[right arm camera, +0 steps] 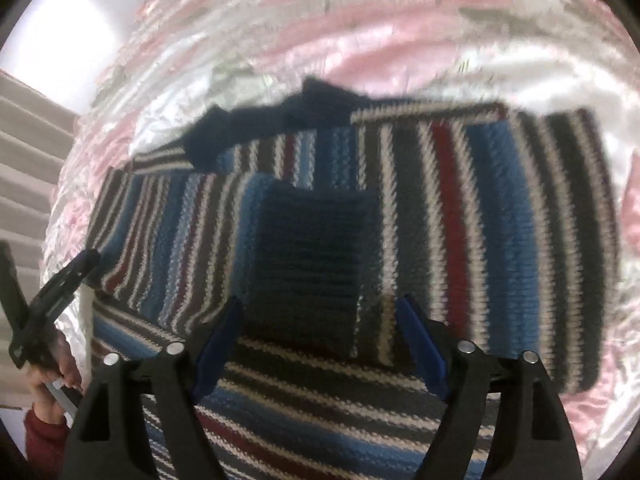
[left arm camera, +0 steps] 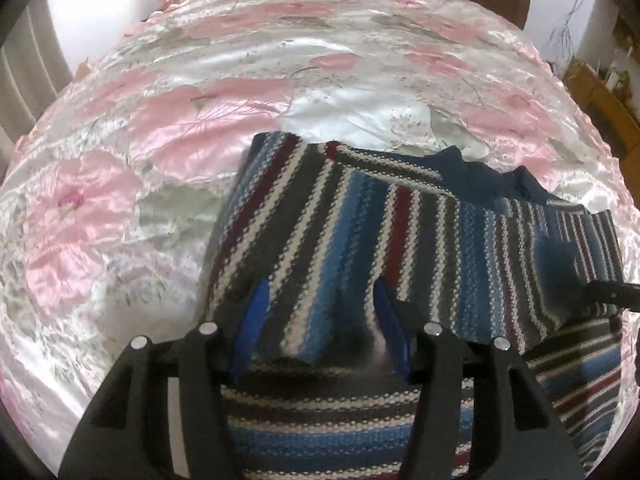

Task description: Fold small clothes

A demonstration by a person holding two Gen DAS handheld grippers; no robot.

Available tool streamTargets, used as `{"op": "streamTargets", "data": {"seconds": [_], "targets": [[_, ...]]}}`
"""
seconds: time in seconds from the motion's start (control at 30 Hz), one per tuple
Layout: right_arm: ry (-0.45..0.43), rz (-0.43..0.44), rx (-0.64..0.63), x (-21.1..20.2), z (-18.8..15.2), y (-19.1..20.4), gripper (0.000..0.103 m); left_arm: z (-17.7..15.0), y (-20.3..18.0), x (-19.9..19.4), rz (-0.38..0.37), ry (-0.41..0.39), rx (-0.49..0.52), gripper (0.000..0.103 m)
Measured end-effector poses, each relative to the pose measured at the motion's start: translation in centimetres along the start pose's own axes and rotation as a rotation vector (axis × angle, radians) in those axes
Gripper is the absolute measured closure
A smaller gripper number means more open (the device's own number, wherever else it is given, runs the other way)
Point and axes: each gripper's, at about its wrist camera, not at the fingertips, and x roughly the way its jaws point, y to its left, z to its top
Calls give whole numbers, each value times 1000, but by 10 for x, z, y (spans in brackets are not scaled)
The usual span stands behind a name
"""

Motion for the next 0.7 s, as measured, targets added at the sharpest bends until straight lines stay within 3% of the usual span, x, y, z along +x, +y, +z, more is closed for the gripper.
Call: {"op": "streamTargets", "data": {"seconds": [0.13,0.17,0.2,0.33,0.47,0.57,0.7], "targets": [[12,22,-13,14,-3,6,57,-2,12,-11,4,-49,-6,47],[-3,13,-31,12,-5,8,75,-1,14,-13,11,-60,-9,46],[-15,35,-43,9,-4,10,80,3,18,-17,24,-74,-14,45],[-106,74,-81,-23,0,10,84,15,25,-28,62,-105,-29,41],[-224,-39,-123,-59,8,5,84,17,23,-22,86,-98,-25,41],[-181,-92,-108,-47,16,-11,77,11,9,-6,111,-67,24,40],[-145,-236,-121,-32,12,-20,71,0,-6,20,149,3,72,42]]}}
